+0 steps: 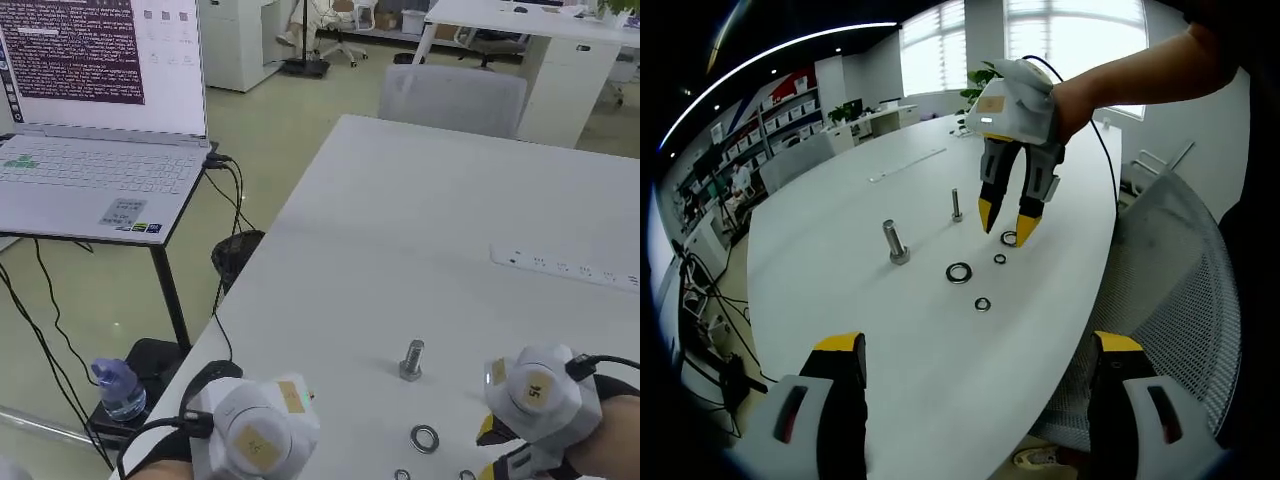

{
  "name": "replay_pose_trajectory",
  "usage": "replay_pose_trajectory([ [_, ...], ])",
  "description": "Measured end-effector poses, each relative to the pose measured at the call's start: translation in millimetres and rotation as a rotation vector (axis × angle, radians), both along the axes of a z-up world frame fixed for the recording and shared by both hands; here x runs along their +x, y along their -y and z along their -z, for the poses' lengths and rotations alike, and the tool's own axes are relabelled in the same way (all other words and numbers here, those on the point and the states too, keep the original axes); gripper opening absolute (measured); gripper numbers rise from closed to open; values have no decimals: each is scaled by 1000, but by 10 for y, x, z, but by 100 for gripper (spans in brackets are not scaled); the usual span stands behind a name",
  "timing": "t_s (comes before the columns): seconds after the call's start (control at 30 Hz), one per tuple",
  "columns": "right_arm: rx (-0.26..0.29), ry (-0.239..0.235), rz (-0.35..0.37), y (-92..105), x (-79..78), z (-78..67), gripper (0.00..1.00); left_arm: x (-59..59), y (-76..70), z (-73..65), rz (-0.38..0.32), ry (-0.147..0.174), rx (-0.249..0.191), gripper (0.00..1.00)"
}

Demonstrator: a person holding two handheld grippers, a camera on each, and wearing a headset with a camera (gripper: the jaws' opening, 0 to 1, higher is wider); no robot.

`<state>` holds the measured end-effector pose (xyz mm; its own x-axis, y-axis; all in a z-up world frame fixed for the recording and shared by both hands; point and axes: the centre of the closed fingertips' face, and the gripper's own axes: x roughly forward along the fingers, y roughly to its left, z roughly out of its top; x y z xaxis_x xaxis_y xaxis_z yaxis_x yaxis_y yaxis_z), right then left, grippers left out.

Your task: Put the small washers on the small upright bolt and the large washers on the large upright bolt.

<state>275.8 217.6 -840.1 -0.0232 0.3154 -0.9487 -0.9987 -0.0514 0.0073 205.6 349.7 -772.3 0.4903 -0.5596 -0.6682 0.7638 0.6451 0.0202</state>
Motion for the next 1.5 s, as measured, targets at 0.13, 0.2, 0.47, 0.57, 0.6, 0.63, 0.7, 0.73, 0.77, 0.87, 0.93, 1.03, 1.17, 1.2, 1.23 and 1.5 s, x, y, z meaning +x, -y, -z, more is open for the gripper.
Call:
replay_pose_trajectory([
  [0.13,-6,1,1,4,1,75,29,-17,13,9,8,-5,4,92],
  [0.2,-16,1,1,14,-7,114,29,-21,13,11,9,-7,4,92],
  [0.47,-23,17,-2,39,15,267,27,-29,-17,8,10,-9,9,91],
  [0.57,-31,15,0,53,14,321,26,-23,-39,13,11,-11,15,90],
  [0.6,-28,17,2,49,16,318,26,-21,-42,12,12,-11,16,90],
  [0.63,-28,14,5,45,11,320,26,-19,-48,8,12,-11,16,89],
  [0.7,-30,15,1,43,5,327,26,-18,-52,6,11,-11,15,89],
  [0.73,-30,15,-1,42,3,330,26,-18,-53,4,12,-11,15,89],
  [0.77,-30,15,0,38,1,335,26,-18,-51,3,12,-11,15,89],
  [0.87,-30,19,-3,28,6,339,25,-17,-51,5,14,-11,15,88],
  [0.93,-30,19,0,19,15,339,25,-18,-60,4,10,-12,13,88],
  [1.03,-34,22,2,16,21,340,24,-15,-74,16,8,-14,12,88],
  [1.17,-32,26,-7,4,8,341,21,-19,-75,25,9,-14,16,87],
  [1.2,-31,27,-5,3,13,341,20,-17,-75,25,8,-15,14,87],
  [1.23,-31,28,-3,2,20,341,20,-17,-70,22,6,-14,12,87],
  [1.5,-53,36,-6,-1,48,352,15,-27,-61,45,9,-19,13,86],
])
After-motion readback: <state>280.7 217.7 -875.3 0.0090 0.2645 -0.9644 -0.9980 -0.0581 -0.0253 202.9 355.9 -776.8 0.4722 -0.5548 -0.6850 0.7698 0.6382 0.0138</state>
